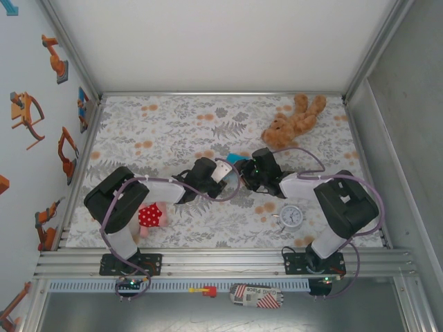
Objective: Fold a paper plane with a square sheet of paper (pick it up from the middle)
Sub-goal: Fold the wing for the fifth time at the center of the table.
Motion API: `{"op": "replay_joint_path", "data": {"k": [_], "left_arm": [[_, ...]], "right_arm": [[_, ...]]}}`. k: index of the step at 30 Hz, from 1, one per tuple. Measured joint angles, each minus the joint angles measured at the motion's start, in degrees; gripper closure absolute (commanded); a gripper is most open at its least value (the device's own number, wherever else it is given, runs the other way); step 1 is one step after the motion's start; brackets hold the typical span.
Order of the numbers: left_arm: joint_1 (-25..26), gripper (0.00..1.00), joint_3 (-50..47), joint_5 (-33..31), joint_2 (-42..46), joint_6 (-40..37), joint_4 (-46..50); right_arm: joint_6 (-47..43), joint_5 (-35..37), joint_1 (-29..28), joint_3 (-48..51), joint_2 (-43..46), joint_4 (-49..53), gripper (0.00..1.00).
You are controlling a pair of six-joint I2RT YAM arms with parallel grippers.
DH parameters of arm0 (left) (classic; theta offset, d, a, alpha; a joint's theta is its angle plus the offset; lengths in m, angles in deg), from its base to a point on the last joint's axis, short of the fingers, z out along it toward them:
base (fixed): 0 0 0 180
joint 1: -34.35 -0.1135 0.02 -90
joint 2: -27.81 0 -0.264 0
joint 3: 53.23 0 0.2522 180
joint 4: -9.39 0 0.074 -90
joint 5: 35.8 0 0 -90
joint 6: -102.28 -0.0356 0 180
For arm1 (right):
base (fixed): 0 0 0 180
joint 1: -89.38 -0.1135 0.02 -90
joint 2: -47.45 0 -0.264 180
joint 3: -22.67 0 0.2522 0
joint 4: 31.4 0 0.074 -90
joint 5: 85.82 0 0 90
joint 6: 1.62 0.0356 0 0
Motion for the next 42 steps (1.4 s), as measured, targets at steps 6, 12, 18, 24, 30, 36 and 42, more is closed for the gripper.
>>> {"op": "replay_joint_path", "data": {"k": [6,12,18,24,30,36,42], "left_arm": [[-1.11,0.91,0.02,2.93,0.0,0.96,0.15],[-2.95,0.97,0.87,7.69,-0.02,3.1,3.17],[-5.64,1.0,5.51,14.47,-1.09,7.65,8.28],[-8.09,1.0,8.94,20.52,-3.08,12.74,12.0],[-8.11,1.0,10.69,24.63,-5.29,16.41,14.43],[-8.28,1.0,10.75,26.23,-5.68,19.58,15.08],[-8.9,1.0,9.49,27.34,-5.86,23.41,12.26]], "right_arm": [[-4.72,3.06,1.92,-0.7,4.92,7.21,0.35],[-8.94,5.99,3.3,-0.96,9.05,12.98,0.35],[-13.49,6.69,3.54,-0.96,10.1,15.06,0.36],[-19.65,5.9,3.54,-0.85,10.58,14.58,0.36],[-23.91,2.64,3.54,-0.96,8.13,13.33,0.36],[-25.94,-0.81,3.54,-1.95,3.06,12.52,0.39],[-29.07,-2.47,3.28,-5.35,0.13,13.18,0.45]]}}
